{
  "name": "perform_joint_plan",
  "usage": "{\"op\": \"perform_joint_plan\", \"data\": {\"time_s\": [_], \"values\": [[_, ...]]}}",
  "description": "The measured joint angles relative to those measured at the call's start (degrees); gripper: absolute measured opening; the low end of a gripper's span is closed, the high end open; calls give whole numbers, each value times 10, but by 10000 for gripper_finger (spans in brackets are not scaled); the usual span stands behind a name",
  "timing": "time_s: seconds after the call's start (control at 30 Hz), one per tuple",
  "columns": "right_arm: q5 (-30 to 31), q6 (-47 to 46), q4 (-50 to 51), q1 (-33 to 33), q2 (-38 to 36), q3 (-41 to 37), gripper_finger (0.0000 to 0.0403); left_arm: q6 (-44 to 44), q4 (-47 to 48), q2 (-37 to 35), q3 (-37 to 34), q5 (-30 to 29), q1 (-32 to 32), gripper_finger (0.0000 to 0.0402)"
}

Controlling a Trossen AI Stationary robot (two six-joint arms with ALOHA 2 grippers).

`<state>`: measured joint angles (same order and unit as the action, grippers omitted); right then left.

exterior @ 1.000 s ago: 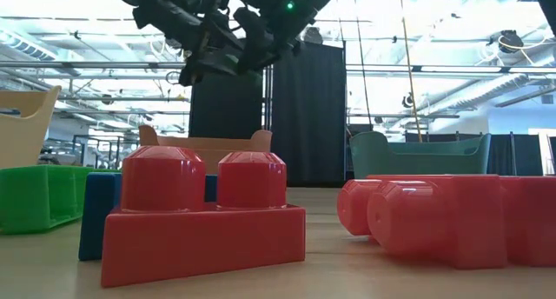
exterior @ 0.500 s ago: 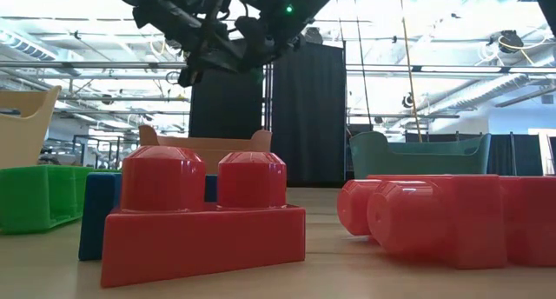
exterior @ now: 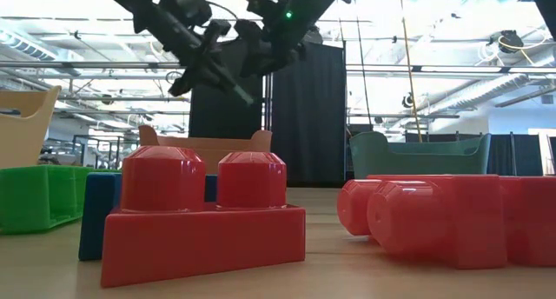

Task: Sort blocks by size
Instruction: Put the green rectangular block into the orange bin

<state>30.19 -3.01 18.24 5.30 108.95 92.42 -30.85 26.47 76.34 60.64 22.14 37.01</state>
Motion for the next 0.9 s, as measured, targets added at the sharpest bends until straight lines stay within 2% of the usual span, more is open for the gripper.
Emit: {"op": "perform_joint_plan", "data": {"time_s": [0.1, 0.27, 0.6, 0.8, 0.9], "values": [[-9, -27, 21, 3, 0, 0, 211, 2, 2, 0, 0, -21, 20, 34], [-123, -30, 57, 3, 0, 0, 217, 11, 15, 9, 0, -63, 50, 37], [-130, -57, 66, -12, 3, 0, 206, 44, 71, 115, 0, -86, 81, 41], [-193, -45, 78, -33, 9, 0, 206, 43, 67, 141, 0, -107, 80, 45], [-200, -40, 90, -48, 23, -1, 206, 43, 69, 143, 0, -133, 80, 67]]}}
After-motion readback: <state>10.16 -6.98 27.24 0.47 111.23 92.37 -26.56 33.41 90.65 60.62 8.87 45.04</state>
